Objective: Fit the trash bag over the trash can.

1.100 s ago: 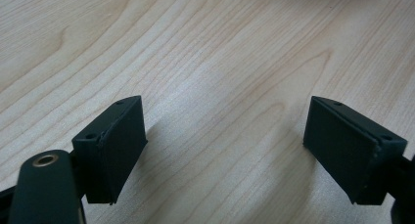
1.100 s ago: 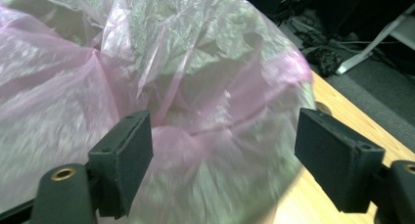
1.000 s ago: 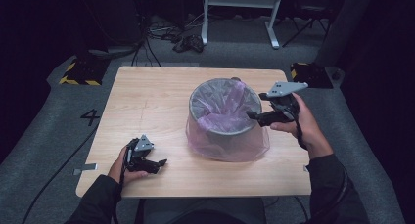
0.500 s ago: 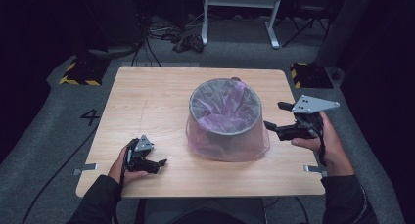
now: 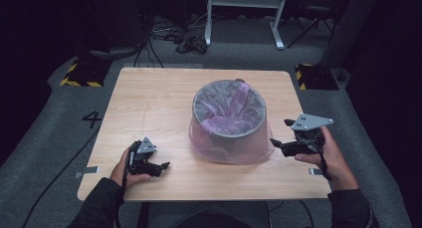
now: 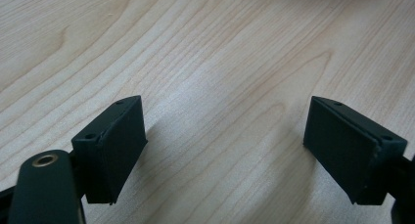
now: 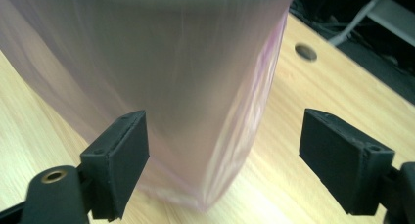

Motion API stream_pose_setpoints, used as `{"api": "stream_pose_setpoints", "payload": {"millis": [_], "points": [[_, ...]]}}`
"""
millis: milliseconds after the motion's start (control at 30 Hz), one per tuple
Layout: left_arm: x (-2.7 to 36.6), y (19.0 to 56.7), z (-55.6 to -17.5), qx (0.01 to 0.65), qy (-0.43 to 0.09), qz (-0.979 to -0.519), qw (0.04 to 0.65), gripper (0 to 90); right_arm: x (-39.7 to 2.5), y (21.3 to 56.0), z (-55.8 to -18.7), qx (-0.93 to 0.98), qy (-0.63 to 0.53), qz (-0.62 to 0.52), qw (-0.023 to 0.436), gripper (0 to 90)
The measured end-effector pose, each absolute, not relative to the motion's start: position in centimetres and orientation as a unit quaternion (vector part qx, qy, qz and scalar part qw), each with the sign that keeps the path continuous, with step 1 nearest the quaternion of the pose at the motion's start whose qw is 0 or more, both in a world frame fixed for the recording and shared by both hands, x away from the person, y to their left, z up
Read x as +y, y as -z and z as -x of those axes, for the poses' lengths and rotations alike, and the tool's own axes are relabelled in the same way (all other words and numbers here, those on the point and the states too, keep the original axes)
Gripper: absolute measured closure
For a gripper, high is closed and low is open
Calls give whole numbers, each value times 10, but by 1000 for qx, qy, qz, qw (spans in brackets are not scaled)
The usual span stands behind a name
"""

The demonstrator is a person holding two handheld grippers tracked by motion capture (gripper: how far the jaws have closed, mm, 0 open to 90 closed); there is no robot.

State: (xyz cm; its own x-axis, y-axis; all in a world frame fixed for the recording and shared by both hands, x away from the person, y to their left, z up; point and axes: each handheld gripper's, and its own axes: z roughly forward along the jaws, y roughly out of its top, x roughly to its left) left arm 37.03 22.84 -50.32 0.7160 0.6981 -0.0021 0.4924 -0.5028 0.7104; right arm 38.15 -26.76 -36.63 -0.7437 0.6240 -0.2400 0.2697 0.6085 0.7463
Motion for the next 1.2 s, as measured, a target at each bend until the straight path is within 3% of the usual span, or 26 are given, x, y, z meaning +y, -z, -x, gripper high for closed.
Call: {"api": "stream_pose_setpoints", "payload": {"millis": [367, 633, 967, 1200], "points": [[228, 503, -371, 348, -145, -855, 356, 155, -282, 429, -382, 887, -293, -276, 227, 186], [228, 503, -371, 351, -144, -854, 357, 155, -301, 470, -383, 871, -315, -324, 192, 187], [228, 503, -371, 350, -144, -854, 357, 154, -321, 500, -384, 839, -356, -378, 162, 174], [228, 503, -371, 349, -145, -854, 357, 154, -322, 503, -382, 832, -361, -382, 179, 152]]}}
